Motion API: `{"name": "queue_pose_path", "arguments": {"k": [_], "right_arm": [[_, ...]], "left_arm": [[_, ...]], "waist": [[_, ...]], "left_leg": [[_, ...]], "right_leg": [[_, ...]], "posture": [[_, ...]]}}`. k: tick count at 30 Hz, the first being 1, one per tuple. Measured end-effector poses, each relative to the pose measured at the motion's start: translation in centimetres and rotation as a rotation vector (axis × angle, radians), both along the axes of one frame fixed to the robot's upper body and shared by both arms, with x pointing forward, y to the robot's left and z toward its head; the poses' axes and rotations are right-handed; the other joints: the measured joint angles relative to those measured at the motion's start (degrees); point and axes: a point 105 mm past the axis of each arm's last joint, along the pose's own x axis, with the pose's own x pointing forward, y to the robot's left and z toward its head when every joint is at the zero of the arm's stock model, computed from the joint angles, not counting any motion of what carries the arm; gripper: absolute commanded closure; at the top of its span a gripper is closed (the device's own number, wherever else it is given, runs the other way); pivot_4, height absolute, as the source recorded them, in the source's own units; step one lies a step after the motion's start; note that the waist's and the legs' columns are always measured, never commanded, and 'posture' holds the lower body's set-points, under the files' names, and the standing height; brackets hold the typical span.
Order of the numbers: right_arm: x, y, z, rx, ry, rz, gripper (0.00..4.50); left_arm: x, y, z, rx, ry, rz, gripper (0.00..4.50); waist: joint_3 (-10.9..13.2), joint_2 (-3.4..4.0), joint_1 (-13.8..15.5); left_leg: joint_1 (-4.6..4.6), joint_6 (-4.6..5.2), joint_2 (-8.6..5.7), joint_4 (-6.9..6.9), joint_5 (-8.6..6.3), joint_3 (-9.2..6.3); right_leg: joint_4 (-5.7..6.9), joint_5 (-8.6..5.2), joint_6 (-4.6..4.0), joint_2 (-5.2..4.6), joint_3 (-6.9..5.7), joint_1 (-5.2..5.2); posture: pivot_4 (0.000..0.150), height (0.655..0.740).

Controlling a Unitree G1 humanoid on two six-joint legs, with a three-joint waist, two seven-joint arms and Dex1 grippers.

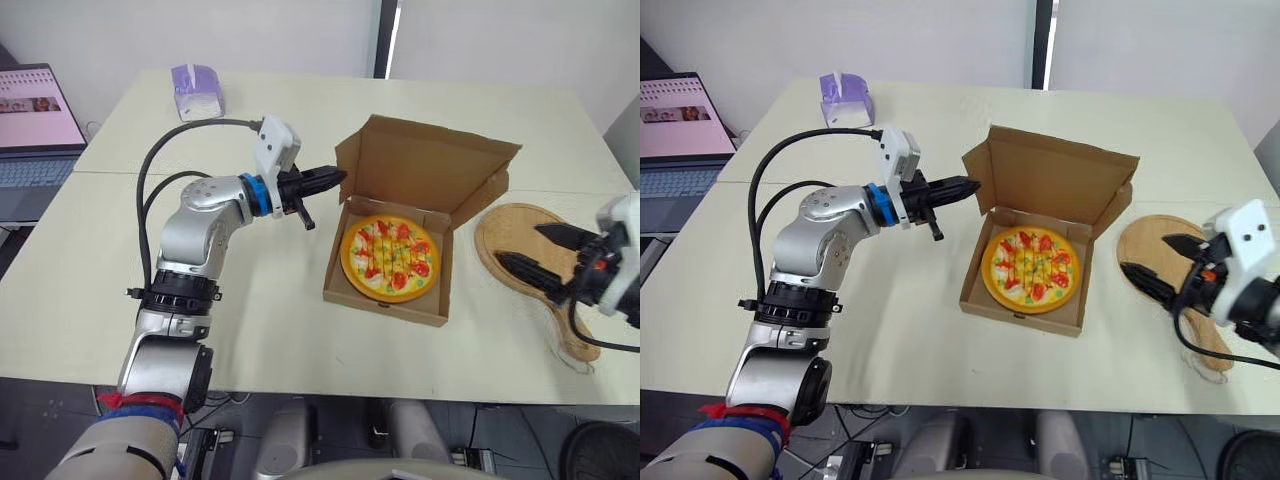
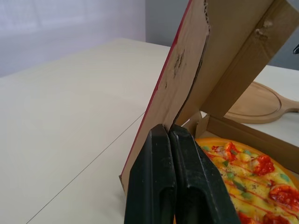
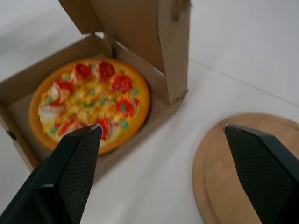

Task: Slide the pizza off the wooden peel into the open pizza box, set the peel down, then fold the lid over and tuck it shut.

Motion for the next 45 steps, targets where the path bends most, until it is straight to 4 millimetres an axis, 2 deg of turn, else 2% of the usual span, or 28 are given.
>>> {"name": "queue_pose_path", "arguments": {"k": [3,6,16,17,27,31,39,45], "right_arm": [[1.5,1.2,0.5,0.072,-0.056,-0.054,0.04],[3.0,1.7,1.1,0.127,-0.089,-0.136,0.66],[4.6,0.6,0.4,0.116,-0.032,-0.245,4.25],[4.7,0.5,0.5,0.114,-0.032,-0.246,4.47],[6.0,0.4,1.9,0.108,-0.008,-0.255,4.47],[6.0,0.8,2.1,0.116,0.011,-0.249,4.47],[4.5,2.6,2.0,0.155,0.029,-0.193,4.47],[3.6,3.1,1.6,0.168,0.041,-0.188,4.47]], "left_arm": [[0.0,-0.1,0.0,-0.003,0.001,0.002,4.5],[0.1,-0.2,0.0,-0.008,0.004,0.005,4.5],[0.3,-0.5,-0.1,-0.026,0.072,0.023,4.5],[0.2,-0.6,0.0,-0.027,0.079,0.024,4.5],[-0.3,-2.0,0.5,-0.054,0.187,0.034,4.5],[-1.2,-2.5,0.7,-0.054,0.209,0.012,4.5],[-1.7,-1.0,-0.7,-0.02,0.216,0.028,4.5],[-2.5,-0.3,-1.1,0.002,0.215,0.0,4.5]], "waist": [[0.0,0.0,-0.1],[0.0,0.01,0.0],[0.0,0.02,0.3],[0.0,0.02,0.3],[0.0,0.02,0.2],[0.0,0.03,0.1],[0.0,0.05,0.1],[0.0,0.05,-0.3]], "left_leg": [[0.01,-0.03,0.0,-0.01,0.02,-0.02],[-0.04,-0.18,-0.02,0.0,0.1,-0.06],[-0.14,0.11,-0.04,-0.05,-0.07,-0.03],[-0.14,0.11,-0.04,-0.04,-0.07,-0.03],[-0.15,0.11,-0.04,-0.05,-0.07,-0.03],[-0.15,0.1,-0.03,-0.07,-0.06,-0.03],[-0.13,0.1,-0.02,-0.07,-0.06,-0.02],[-0.14,0.1,-0.01,-0.08,-0.06,-0.01]], "right_leg": [[-0.01,0.07,-0.12,0.01,0.0,0.02],[0.0,0.08,-0.13,-0.02,-0.02,-0.03],[-0.01,0.08,-0.14,-0.08,-0.03,-0.13],[0.0,0.08,-0.14,-0.07,-0.03,-0.13],[0.0,0.08,-0.14,-0.06,-0.01,-0.14],[0.0,0.08,-0.14,-0.07,-0.01,-0.16],[0.04,0.08,-0.14,-0.06,0.01,-0.18],[0.03,0.08,-0.14,-0.06,0.01,-0.18]], "posture": [[0.15,0.7192],[0.15,0.7192],[0.15,0.7192],[0.15,0.7192],[0.15,0.7192],[0.15,0.7192],[0.15,0.7192],[0.15,0.7192]]}}
